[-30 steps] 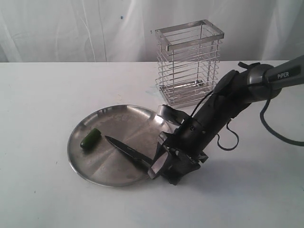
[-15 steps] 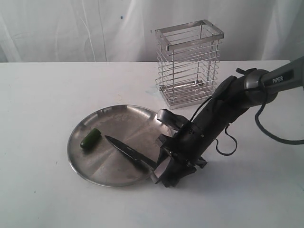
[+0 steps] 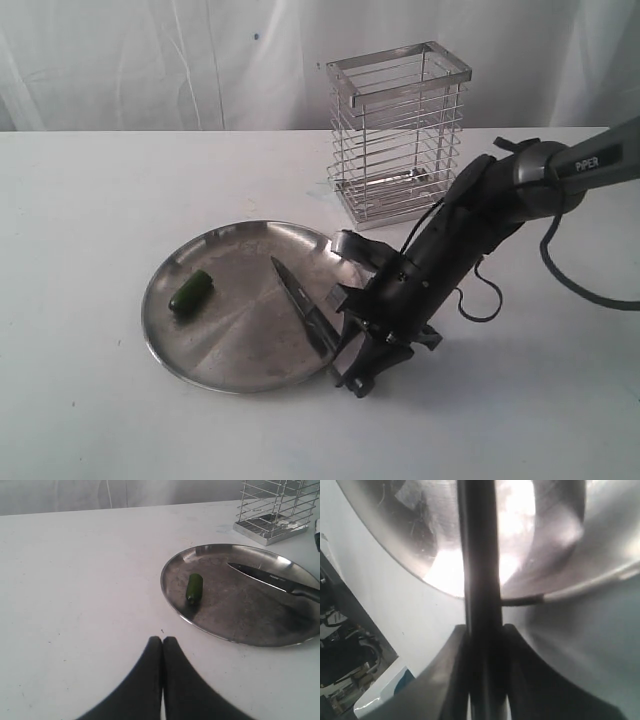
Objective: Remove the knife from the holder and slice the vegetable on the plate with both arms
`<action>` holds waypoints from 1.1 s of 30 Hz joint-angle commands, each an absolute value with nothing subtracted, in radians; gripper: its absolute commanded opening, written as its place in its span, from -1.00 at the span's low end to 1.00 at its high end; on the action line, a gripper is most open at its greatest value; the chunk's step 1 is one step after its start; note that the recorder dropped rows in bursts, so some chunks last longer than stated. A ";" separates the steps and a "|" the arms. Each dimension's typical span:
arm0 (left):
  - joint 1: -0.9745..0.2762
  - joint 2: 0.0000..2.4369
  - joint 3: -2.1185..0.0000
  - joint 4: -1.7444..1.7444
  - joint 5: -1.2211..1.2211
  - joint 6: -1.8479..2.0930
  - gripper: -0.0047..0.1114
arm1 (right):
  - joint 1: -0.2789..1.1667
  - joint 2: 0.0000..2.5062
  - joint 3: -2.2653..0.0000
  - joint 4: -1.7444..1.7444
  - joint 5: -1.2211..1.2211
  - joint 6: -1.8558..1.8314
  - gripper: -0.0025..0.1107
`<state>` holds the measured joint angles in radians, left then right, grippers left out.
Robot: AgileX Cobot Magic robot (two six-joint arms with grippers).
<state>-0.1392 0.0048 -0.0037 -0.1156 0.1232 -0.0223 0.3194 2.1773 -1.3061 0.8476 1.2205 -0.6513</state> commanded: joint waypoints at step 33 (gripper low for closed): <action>-0.144 0.000 0.000 -0.358 -0.437 -0.317 -0.92 | 0.599 1.606 -1.163 0.176 1.167 -0.334 -0.96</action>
